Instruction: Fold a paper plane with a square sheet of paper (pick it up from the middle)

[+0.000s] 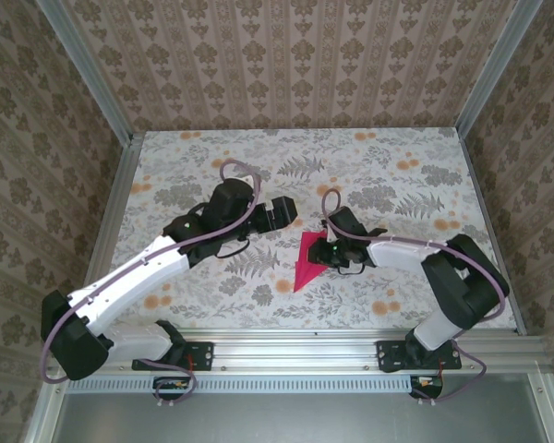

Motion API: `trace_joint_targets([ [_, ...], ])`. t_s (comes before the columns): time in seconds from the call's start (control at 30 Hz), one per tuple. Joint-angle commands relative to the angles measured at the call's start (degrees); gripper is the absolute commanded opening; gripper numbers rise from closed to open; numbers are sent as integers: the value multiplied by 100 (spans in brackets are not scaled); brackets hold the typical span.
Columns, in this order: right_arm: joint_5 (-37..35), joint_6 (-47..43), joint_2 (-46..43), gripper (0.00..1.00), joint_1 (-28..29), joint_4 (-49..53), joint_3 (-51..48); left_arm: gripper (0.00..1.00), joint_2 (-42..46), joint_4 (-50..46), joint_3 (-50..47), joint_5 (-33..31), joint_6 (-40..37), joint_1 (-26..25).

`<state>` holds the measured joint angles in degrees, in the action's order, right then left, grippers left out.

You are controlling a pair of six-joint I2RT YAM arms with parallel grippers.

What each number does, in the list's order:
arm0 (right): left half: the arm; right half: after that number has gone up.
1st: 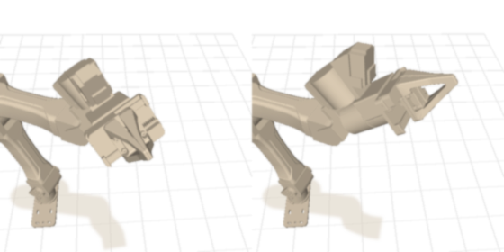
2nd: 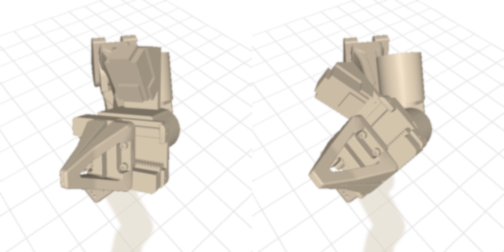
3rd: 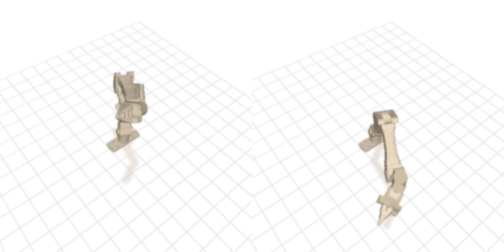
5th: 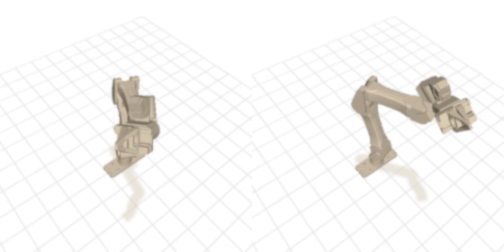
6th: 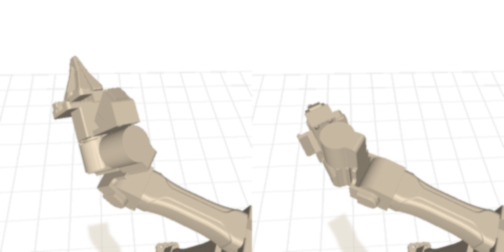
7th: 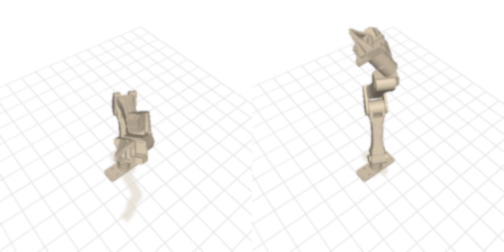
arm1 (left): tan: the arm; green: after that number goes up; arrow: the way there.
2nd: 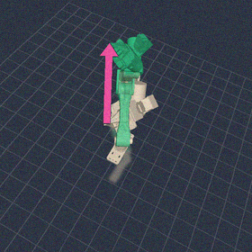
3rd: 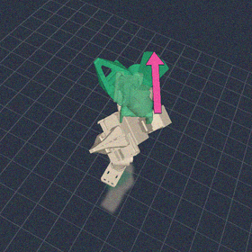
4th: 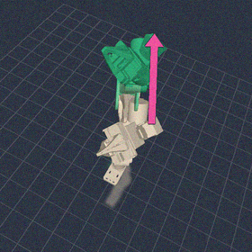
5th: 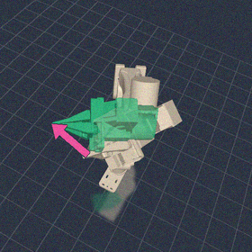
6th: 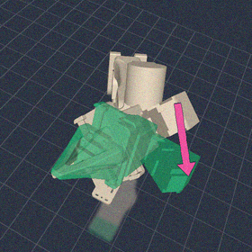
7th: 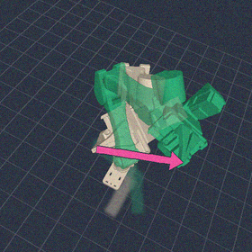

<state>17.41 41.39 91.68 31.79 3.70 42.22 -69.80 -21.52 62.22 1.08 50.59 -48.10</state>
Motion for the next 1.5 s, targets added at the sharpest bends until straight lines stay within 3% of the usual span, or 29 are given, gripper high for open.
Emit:
trace_joint_targets([
  [0.0,171,203,267,24,42,-313,40,100,-66,-281,363,-272,5,-76],
  [0.17,208,194,474,24,38,-301,76,100,-281,-402,484,-279,-79,-54],
  [0.43,-80,67,447,24,38,185,288,100,-299,-248,274,376,-373,18],
  [0.57,-435,-22,758,22,55,772,649,100,-347,-524,638,-179,-516,-249],
  [0.77,-510,-60,908,21,90,885,870,100,-431,-1057,1058,-966,-575,-613],
  [1.1,-308,31,535,22,108,551,714,100,-142,-1443,922,-1390,-437,-683],
  [1.23,-312,102,269,26,161,491,558,100,39,-1534,429,-1619,-515,-555],
  [1.33,-352,87,115,26,192,494,514,100,331,-1237,-256,-1248,-469,-259],
  [1.47,-169,212,-3,24,207,-276,182,100,647,-800,-1062,-730,-417,152],
])
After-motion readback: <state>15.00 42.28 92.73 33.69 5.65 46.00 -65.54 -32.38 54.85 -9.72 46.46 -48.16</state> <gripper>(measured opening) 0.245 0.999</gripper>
